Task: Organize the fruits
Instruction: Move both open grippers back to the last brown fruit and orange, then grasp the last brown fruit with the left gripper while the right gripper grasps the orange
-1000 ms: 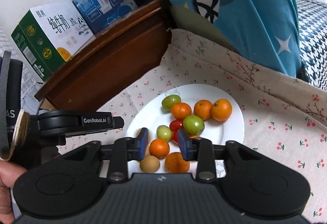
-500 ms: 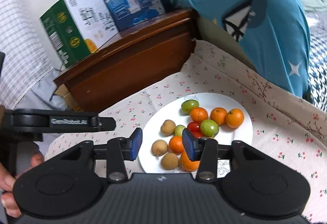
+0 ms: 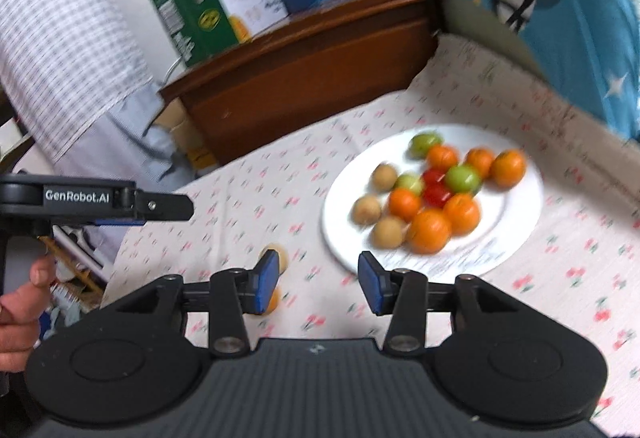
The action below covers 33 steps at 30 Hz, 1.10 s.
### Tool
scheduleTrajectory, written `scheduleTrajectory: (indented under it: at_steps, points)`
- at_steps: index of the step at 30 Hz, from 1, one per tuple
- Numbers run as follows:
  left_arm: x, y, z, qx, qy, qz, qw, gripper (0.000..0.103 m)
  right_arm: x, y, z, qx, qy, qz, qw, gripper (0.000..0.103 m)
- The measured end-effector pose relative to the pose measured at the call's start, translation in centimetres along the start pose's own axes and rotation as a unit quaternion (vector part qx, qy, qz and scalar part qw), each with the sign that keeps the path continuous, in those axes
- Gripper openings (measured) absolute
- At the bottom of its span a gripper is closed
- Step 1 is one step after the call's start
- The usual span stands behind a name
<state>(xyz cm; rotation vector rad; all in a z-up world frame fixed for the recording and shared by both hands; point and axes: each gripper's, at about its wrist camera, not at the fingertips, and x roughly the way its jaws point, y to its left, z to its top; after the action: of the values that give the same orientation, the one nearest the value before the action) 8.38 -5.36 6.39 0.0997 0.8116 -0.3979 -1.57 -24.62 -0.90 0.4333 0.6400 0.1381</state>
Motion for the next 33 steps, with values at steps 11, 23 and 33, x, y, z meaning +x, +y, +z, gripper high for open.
scheduleTrajectory:
  at_steps: [11,23,33]
  points:
    - [2.8,1.5,-0.8,-0.003,0.017,-0.016,0.9997,0.07,4.1,2.2,-1.9,-0.037,0.038,0.021,0.998,0.045]
    - [5.5,-0.2,-0.5,0.017,0.046,-0.048,0.9977,0.069,6.7,3.6,-2.9,-0.068,0.042,0.018,0.997,0.037]
    - [6.4,-2.1,-1.0,0.067,0.047,-0.049,0.9954,0.063,5.4,3.2,-3.0,-0.062,0.052,-0.005,0.997,0.031]
